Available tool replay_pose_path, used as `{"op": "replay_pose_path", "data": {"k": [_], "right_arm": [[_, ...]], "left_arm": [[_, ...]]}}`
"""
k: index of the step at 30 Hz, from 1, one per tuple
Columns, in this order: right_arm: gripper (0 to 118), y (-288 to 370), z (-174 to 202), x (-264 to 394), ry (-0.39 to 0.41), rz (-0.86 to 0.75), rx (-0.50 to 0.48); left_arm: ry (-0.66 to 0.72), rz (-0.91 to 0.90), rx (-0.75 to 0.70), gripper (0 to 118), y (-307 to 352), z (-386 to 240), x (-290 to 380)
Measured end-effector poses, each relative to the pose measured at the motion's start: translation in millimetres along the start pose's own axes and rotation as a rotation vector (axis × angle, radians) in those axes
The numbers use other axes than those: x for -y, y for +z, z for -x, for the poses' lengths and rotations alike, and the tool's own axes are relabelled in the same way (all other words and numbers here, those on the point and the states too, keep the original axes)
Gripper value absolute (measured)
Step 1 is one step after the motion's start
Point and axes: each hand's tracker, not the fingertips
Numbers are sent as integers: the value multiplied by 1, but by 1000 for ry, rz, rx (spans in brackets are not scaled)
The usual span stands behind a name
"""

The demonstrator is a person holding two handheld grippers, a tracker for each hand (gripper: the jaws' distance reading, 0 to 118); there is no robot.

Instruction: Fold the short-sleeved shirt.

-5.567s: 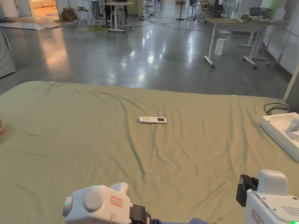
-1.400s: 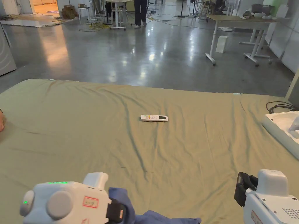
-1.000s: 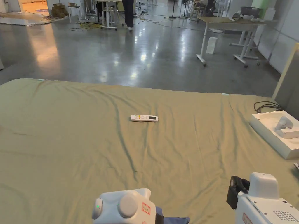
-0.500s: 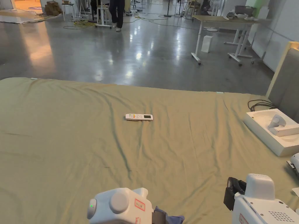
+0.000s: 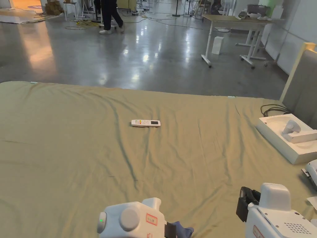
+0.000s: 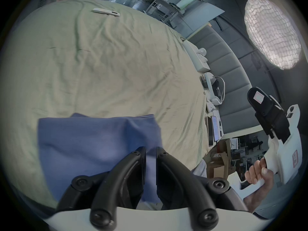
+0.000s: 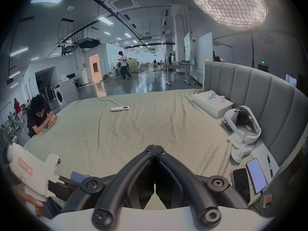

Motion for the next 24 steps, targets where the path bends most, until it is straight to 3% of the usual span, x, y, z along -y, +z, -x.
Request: {"op": "replay_pose_path", "data": {"k": [8, 14, 20, 24], "right_arm": [[0, 2, -7, 0, -9, 5, 8], [0, 2, -10, 0, -12, 5, 12], [0, 4, -8, -9, -14, -33, 12], [0, 7, 1, -21, 5, -100, 14]], "left_arm": [[3, 48, -41, 4, -59, -1, 6], [-9, 20, -23, 3, -51, 0, 11], [-157, -229, -35, 3, 21, -15, -1], [-314, -479, -181, 3, 79, -24, -5]]}}
